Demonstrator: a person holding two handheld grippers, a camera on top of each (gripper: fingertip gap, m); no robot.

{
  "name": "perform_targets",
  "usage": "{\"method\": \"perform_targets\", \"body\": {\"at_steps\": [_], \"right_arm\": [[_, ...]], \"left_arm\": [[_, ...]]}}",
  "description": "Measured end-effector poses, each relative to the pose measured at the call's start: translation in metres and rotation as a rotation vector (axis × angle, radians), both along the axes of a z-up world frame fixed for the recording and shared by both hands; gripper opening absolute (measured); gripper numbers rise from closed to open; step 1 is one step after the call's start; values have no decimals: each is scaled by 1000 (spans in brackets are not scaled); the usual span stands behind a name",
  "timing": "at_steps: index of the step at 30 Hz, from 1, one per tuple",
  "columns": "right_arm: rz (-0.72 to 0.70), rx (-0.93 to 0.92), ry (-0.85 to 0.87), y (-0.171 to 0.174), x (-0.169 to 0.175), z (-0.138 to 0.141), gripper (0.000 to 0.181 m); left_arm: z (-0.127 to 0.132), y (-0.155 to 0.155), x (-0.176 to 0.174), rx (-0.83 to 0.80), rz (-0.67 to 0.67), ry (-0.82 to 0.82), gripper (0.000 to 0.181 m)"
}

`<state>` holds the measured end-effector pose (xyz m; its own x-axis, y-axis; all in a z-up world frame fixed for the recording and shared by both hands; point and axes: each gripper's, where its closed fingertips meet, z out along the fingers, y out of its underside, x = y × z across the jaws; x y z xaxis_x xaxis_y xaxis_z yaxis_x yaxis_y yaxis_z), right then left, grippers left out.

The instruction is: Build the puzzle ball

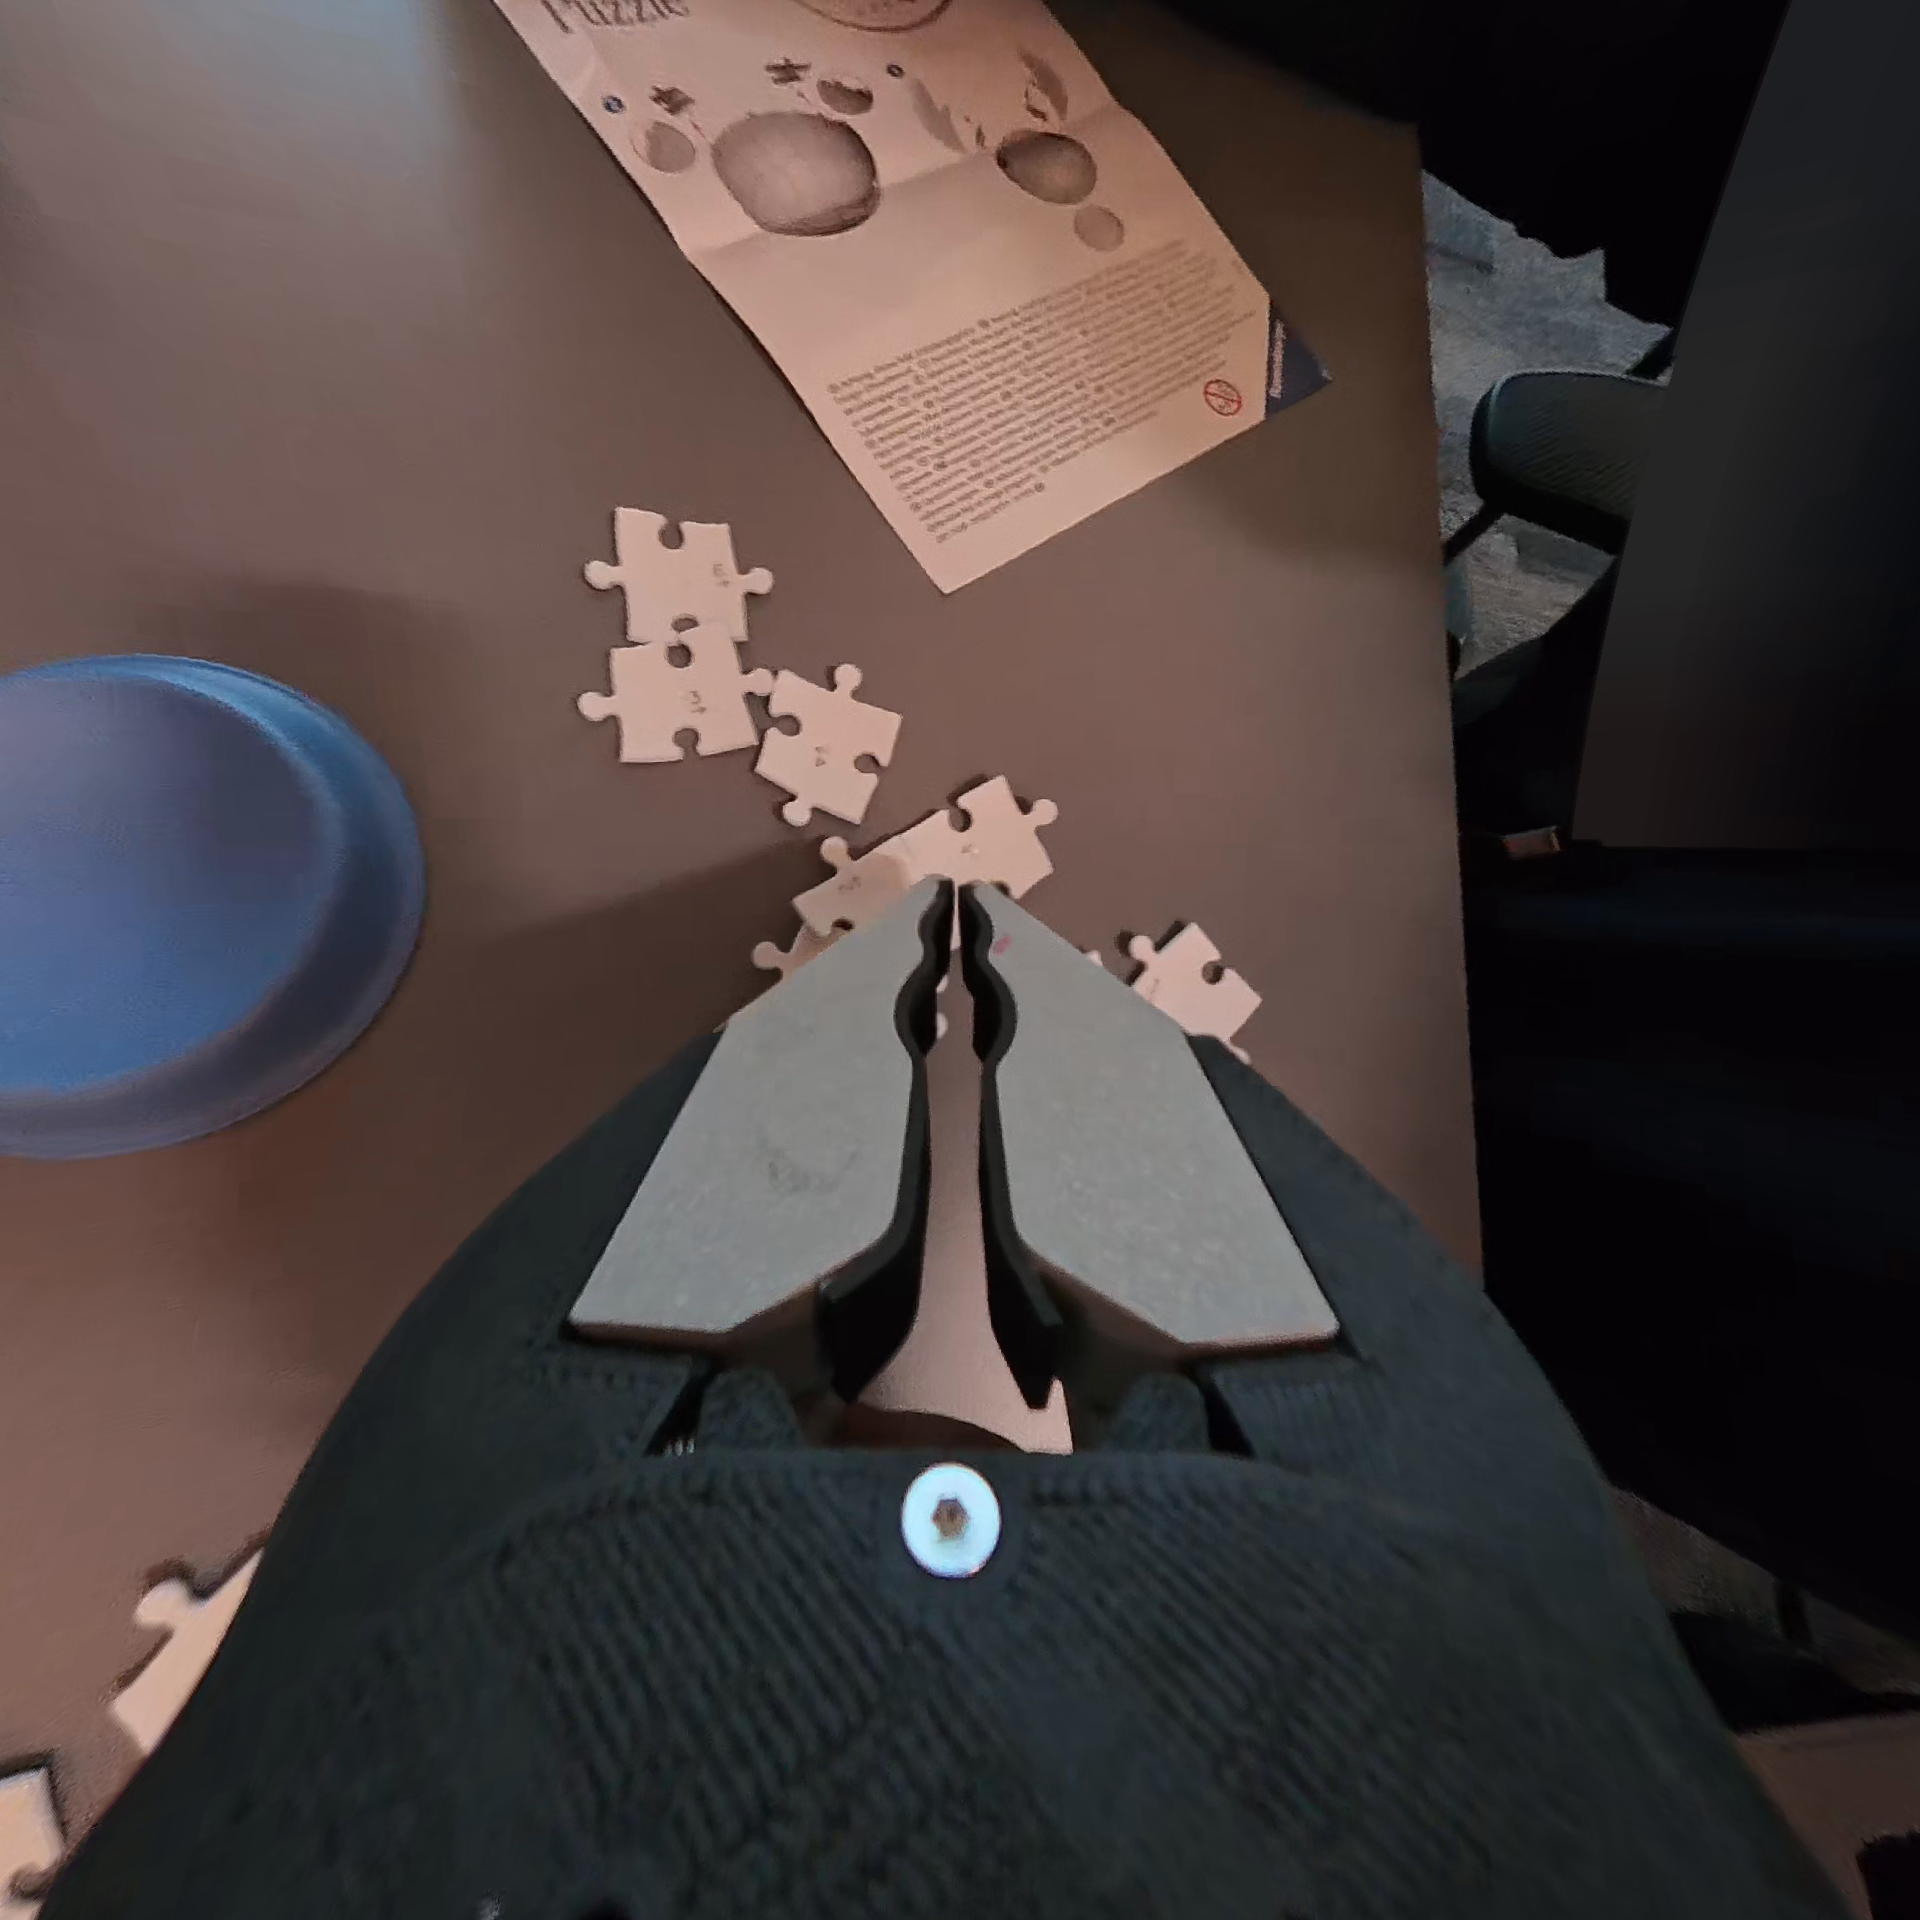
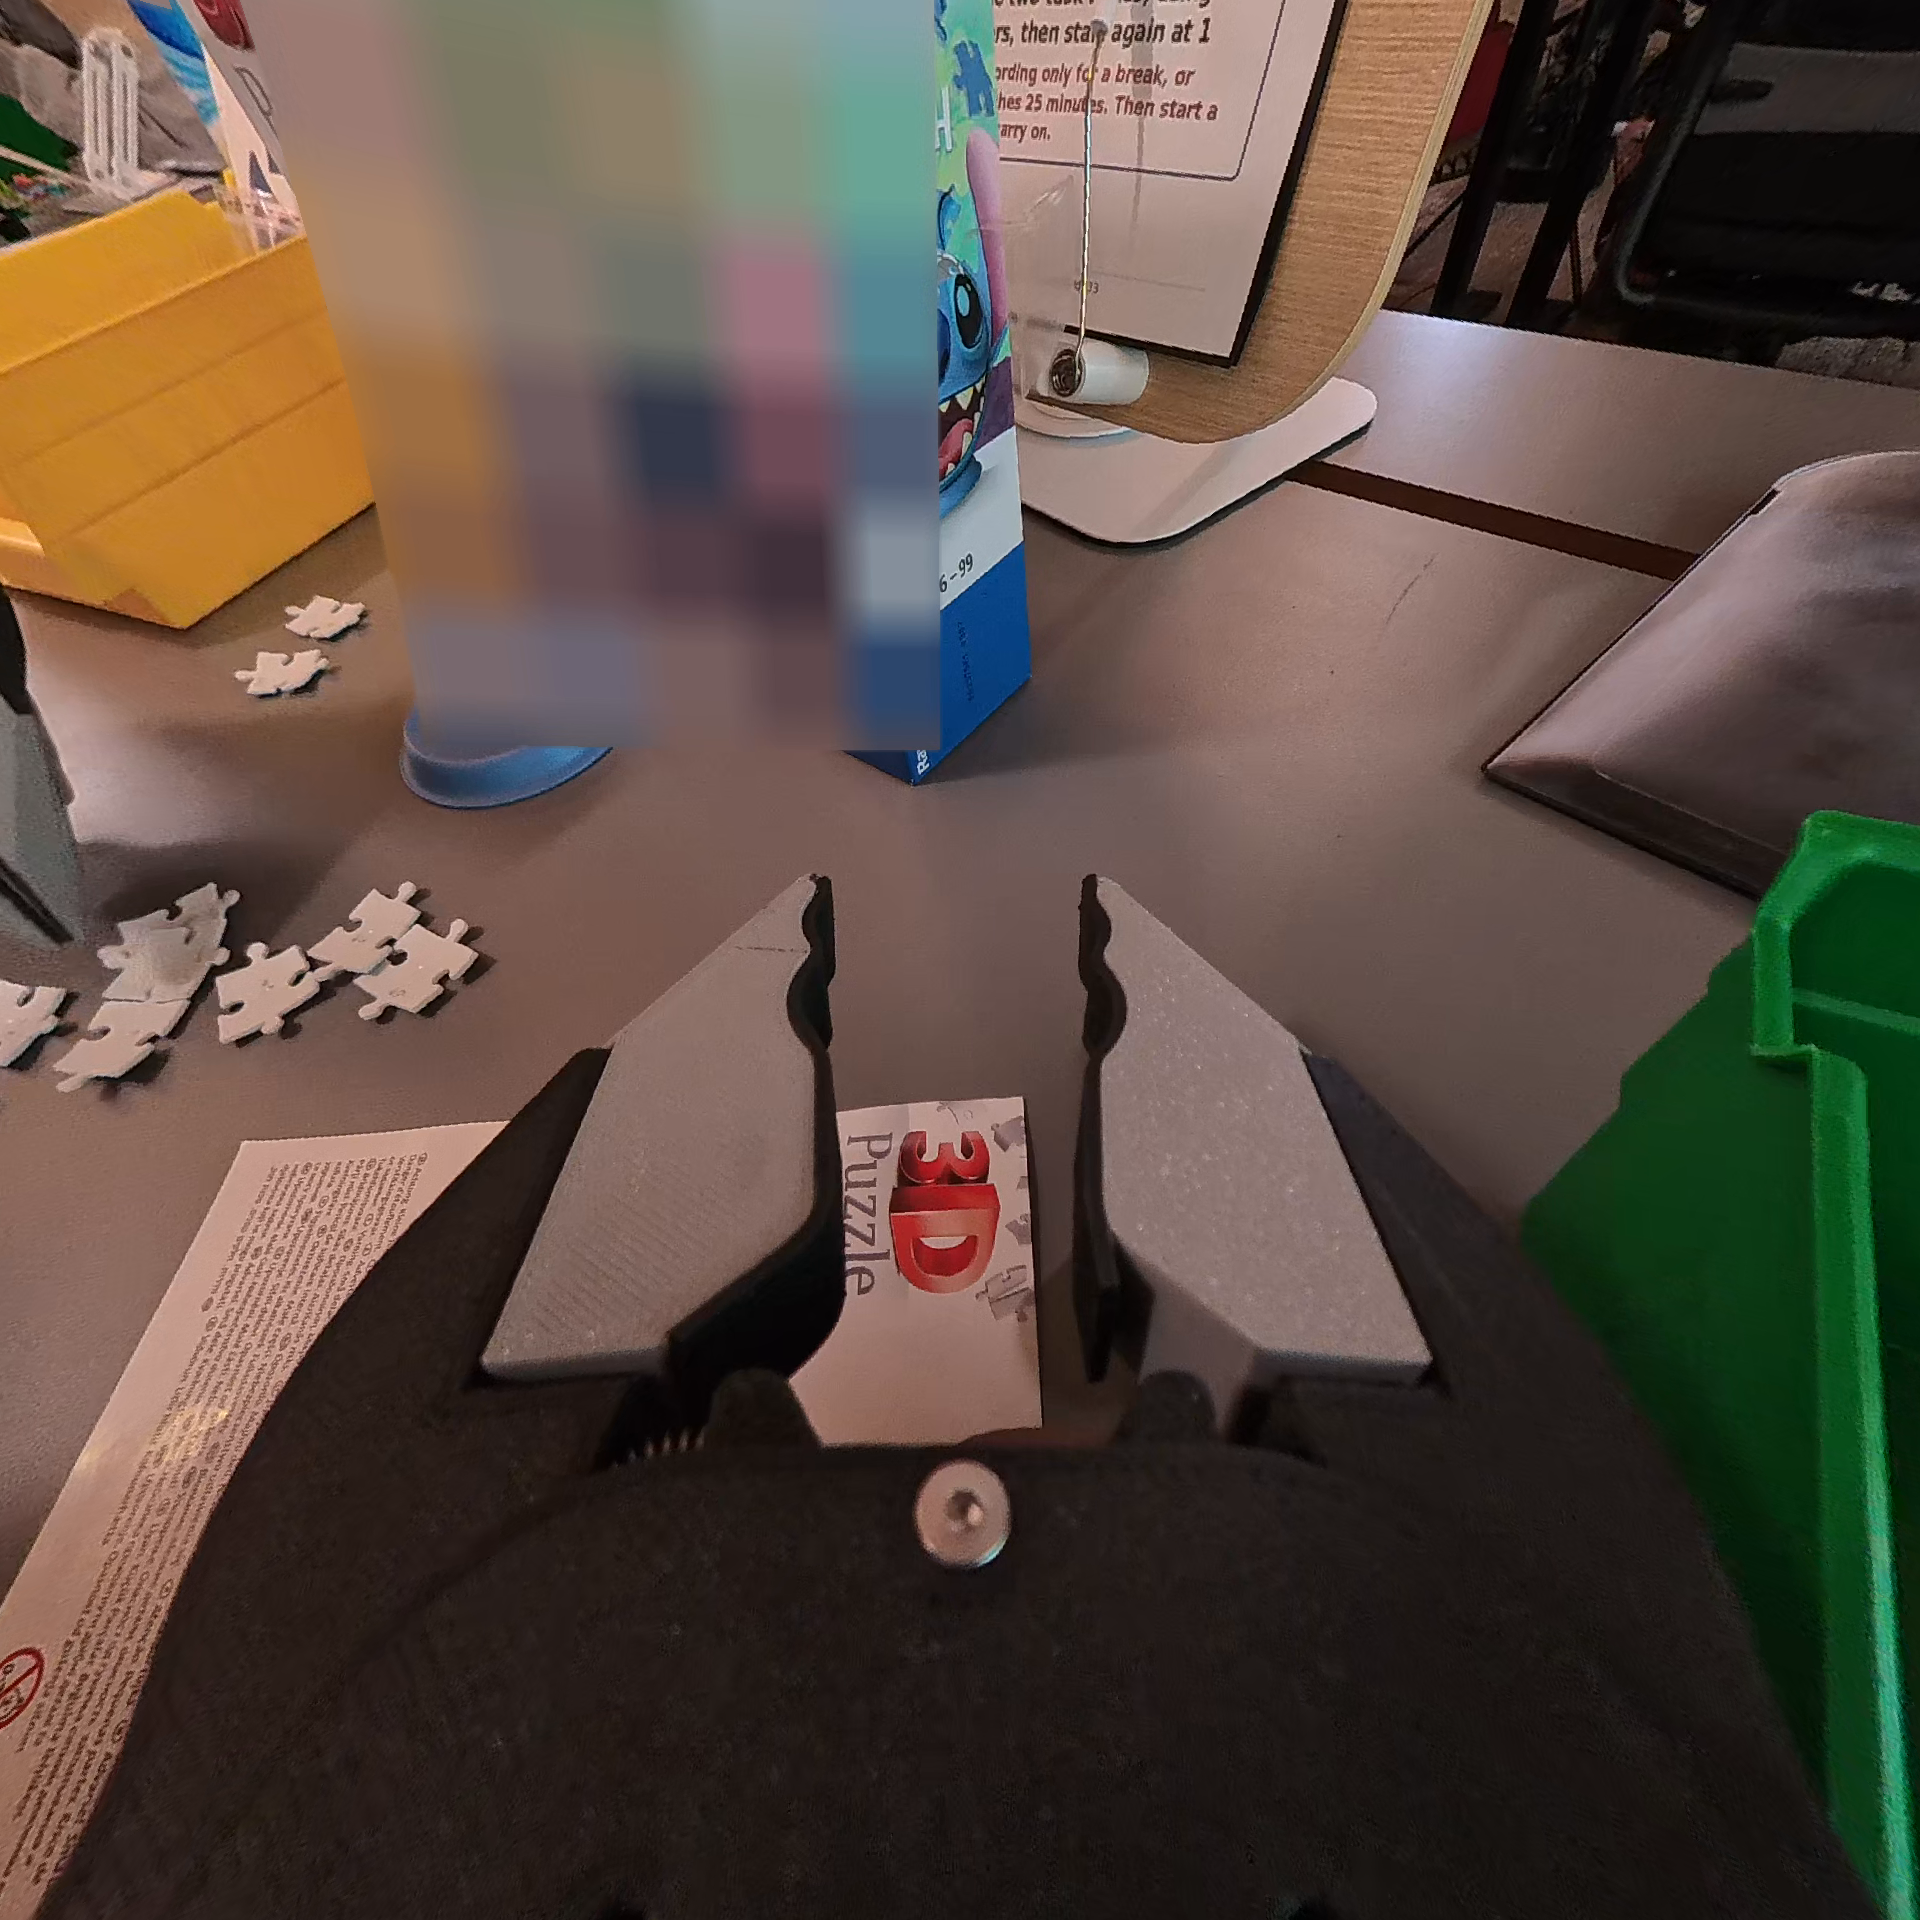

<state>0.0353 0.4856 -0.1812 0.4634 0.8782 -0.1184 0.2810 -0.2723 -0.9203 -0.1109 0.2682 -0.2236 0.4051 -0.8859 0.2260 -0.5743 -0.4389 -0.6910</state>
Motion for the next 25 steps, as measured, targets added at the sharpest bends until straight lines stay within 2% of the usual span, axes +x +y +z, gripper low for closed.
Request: {"method": "perform_targets", "body": {"at_steps": [6,20,25], "right_arm": [[0,2,2,0,0,1,45],[-8,6,14,1,2,4,44],[-7,7,13,1,2,4,44]], "left_arm": [[2,11,-5,18,56,-12,0],[-3,14,-4,20,63,7,0],[8,35,-10,81,171,-32,2]]}}
